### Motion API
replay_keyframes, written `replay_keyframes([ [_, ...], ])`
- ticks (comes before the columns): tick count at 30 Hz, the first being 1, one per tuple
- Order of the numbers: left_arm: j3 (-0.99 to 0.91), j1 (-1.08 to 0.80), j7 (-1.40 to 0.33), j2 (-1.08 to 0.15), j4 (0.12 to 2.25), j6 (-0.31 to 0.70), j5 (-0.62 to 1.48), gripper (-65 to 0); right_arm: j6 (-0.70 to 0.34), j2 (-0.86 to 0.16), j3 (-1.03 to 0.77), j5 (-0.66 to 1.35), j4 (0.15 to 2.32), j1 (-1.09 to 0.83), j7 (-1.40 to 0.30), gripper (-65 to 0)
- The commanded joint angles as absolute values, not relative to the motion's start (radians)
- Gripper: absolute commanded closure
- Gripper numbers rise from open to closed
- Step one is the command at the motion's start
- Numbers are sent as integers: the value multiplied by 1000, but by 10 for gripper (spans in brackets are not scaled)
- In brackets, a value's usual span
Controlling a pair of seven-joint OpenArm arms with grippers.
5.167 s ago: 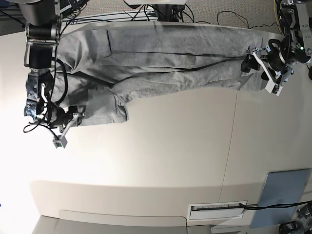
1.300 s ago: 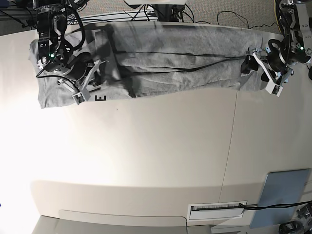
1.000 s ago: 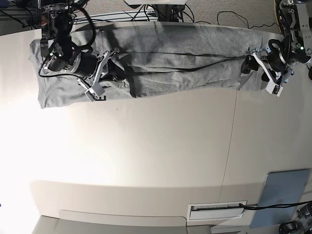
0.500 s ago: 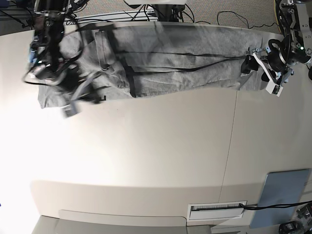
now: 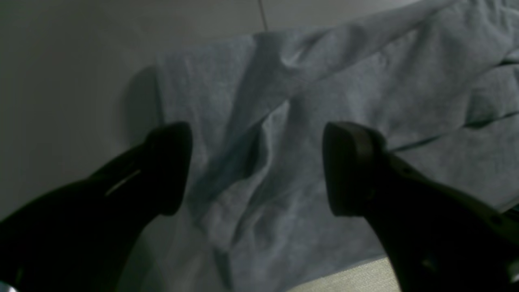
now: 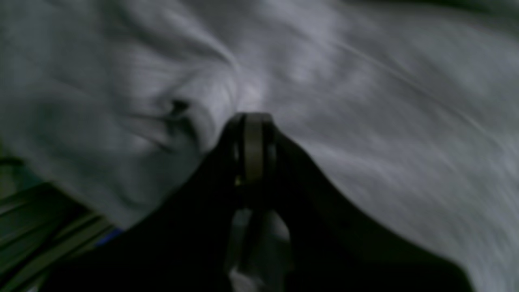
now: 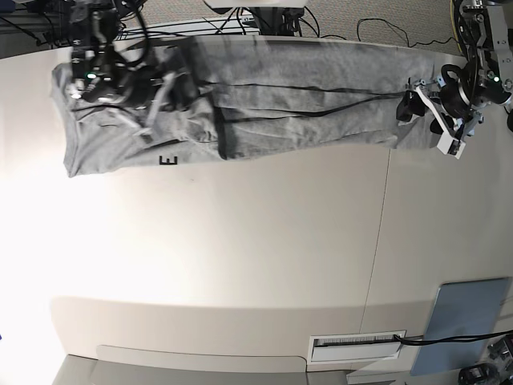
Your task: Fold the T-shirt properly
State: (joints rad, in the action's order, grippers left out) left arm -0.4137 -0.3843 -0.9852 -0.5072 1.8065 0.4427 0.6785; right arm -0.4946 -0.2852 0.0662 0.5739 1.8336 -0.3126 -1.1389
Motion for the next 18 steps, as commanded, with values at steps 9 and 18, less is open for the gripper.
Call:
replay_keyframes([
  [9, -422, -380, -968, -524, 1822, 446, 689, -498, -561, -294, 268, 673, 1953, -316, -1151, 0],
  [18, -422, -380, -959, -524, 1822, 447, 689, -498, -434, -297, 142, 375, 2003, -316, -1169, 0],
])
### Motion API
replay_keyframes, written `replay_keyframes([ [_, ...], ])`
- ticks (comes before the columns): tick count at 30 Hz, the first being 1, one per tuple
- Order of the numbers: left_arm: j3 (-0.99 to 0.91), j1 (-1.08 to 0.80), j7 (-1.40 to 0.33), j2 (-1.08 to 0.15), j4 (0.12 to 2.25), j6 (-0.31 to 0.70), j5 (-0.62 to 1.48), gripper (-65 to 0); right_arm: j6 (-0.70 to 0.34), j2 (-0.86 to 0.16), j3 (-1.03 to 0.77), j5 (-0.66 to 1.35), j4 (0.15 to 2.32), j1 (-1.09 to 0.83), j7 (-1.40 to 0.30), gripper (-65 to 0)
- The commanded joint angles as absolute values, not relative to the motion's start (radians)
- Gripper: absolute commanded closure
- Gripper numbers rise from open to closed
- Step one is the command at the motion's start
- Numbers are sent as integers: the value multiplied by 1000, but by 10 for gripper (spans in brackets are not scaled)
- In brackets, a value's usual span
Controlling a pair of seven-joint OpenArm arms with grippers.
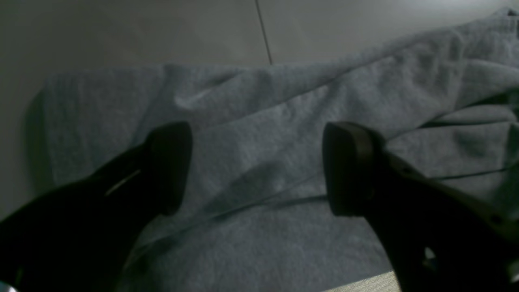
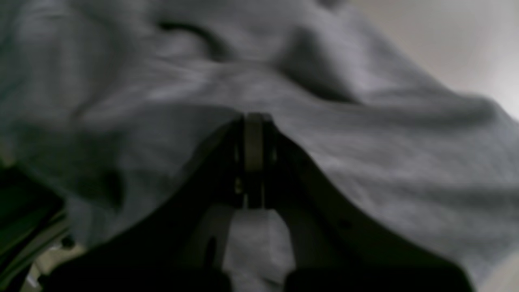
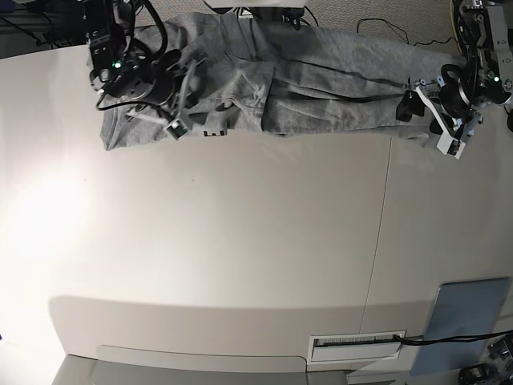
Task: Fold the T-shirt properly
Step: 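Pull the folded strip's end outward with the right gripper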
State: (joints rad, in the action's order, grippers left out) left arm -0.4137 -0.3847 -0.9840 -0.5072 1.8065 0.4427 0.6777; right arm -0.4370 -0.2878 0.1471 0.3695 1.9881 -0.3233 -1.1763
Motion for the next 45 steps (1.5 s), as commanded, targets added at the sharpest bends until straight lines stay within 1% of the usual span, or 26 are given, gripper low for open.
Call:
replay_keyframes([
  [1, -422, -380, -959, -524, 1822, 447, 689, -498, -424, -297, 122, 352, 2002, -316, -1171, 0],
  [5, -422, -380, -960, -524, 1822, 447, 688, -498, -387, -297, 31, 228, 1967, -316, -1128, 0],
  [11, -422, -380, -949, -524, 1822, 446, 689, -498, -388, -313, -79, 216, 1812, -259, -1051, 0],
  [21, -422, -380, -941, -525, 1822, 446, 692, -498, -374, -406, -87, 199, 1576, -26, -1015, 0],
  [28, -422, -380, -942, -527, 1823, 446, 712, -498, -346, -455, -87, 138, 1415, 65, -974, 0],
  [32, -459, -380, -944, -527, 1853, 446, 723, -498, -346, -466, -87, 138, 1399, 64, -972, 0],
  [35, -545, -380, -981, -527, 1902, 447, 777, -498, -346, -466, -87, 132, 1399, 64, -956, 0],
  [37, -609, -380, -1000, -527, 1914, 460, 809, -498, -341, -466, -87, 83, 1399, 64, -912, 0],
  [40, -662, -383, -1041, -526, 1899, 464, 839, -498, -309, -466, -87, 8, 1399, 64, -872, 0],
  [45, -663, -382, -1047, -497, 1819, 443, 847, -498, -299, -471, -87, -69, 1398, 64, -852, 0],
])
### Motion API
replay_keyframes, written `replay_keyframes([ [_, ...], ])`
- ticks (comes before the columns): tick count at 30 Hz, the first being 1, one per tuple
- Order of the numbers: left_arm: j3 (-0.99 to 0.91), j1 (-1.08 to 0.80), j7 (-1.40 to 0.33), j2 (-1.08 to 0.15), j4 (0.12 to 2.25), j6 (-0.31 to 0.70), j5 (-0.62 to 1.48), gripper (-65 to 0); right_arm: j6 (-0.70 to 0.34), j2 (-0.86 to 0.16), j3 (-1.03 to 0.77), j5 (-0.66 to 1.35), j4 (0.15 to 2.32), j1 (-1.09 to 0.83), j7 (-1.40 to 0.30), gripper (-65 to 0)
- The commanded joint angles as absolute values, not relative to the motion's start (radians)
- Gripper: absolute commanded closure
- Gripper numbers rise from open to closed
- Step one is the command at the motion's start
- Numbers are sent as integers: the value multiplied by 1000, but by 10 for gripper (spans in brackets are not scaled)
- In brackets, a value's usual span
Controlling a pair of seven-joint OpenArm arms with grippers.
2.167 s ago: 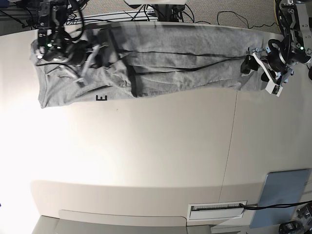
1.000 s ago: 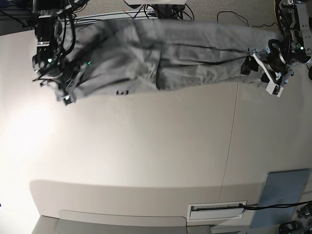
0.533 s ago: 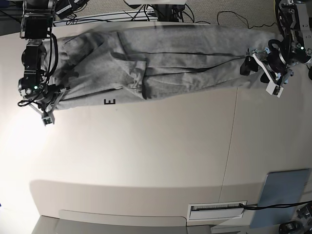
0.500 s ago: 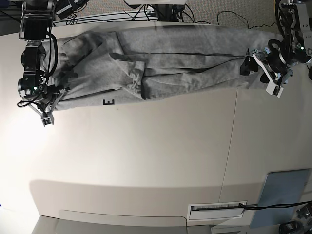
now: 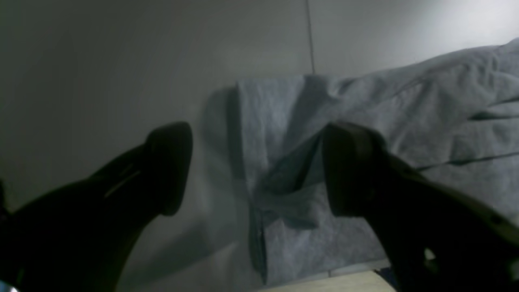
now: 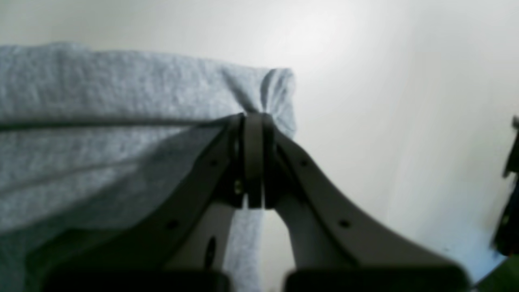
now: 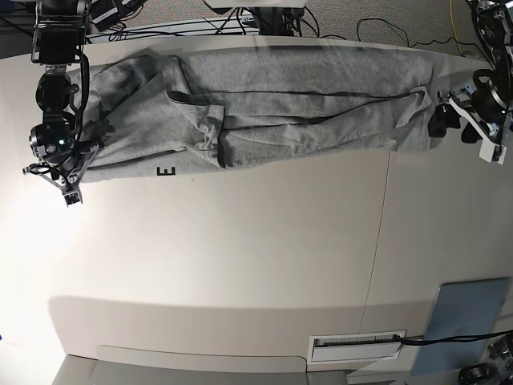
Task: Fold the T-shirt properly
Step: 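Pull the folded strip's end outward with the right gripper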
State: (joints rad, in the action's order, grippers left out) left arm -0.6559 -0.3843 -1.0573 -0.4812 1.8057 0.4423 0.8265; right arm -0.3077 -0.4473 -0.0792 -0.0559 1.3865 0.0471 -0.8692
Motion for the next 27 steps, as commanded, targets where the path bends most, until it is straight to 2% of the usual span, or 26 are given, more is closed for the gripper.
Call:
replay_keyframes([
  [1, -663, -382, -1049, -485, 1804, 445, 863, -498, -288, -479, -87, -69, 1398, 64, -849, 0],
  [8, -664, -382, -1093, -435, 1800, 476, 898, -498, -249, -563, -87, -67, 1398, 64, -844, 0],
  [13, -664, -385, -1194, -434, 1854, 464, 847, -498, -249, -571, -87, -52, 1398, 64, -863, 0],
  [18, -664, -406, -1109, -398, 1829, 411, 729, -498, -249, -571, -87, -15, 1399, 64, -865, 0],
  [27, -664, -401, -986, -383, 1669, 424, 643, -498, -249, -572, -87, -16, 1399, 64, -886, 0],
])
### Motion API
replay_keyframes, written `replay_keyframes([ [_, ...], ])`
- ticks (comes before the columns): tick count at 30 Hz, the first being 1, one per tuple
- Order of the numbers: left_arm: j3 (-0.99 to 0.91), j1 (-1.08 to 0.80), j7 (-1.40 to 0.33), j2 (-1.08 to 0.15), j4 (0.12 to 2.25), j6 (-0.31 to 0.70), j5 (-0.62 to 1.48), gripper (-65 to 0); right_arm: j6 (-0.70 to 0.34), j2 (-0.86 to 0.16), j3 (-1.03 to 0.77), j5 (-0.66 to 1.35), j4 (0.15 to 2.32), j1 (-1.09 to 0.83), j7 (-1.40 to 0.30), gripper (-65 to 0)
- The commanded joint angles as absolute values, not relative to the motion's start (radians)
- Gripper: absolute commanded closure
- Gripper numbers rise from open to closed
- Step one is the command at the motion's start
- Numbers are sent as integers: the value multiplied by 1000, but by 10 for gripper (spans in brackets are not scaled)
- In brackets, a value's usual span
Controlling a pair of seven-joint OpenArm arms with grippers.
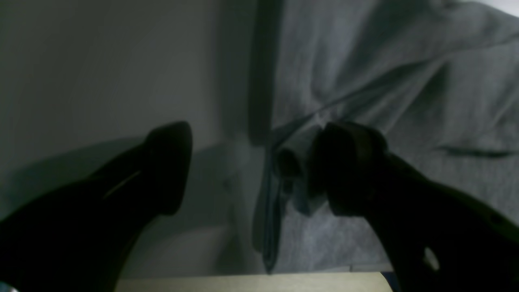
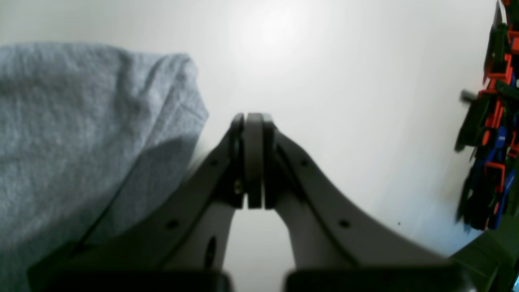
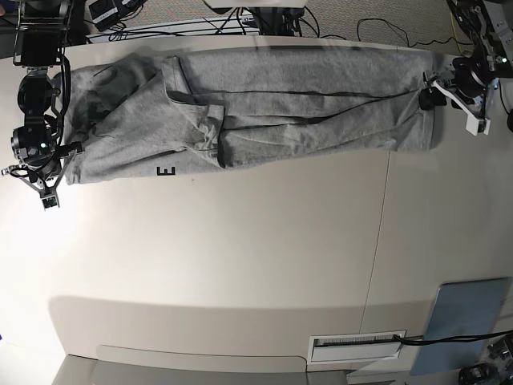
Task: Fold the T-shirt properly
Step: 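Pull the folded strip's end outward with the right gripper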
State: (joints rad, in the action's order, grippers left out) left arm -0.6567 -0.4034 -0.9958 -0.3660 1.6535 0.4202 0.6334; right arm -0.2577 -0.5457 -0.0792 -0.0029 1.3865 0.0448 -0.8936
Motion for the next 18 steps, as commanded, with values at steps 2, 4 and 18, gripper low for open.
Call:
replay_keyframes([
  [2, -664, -391, -987, -382, 1625, 449, 647, -498, -249, -572, -87, -16, 1399, 64, -886, 0],
  [4, -664, -378, -990, -383, 1575, 475, 663, -498, -249, -576, -87, -16, 1401, 64, -886, 0],
  [18, -664, -302, -1227, -400, 1478, 593, 928, -355, -150, -579, -87, -15, 1631, 64, -954, 0],
])
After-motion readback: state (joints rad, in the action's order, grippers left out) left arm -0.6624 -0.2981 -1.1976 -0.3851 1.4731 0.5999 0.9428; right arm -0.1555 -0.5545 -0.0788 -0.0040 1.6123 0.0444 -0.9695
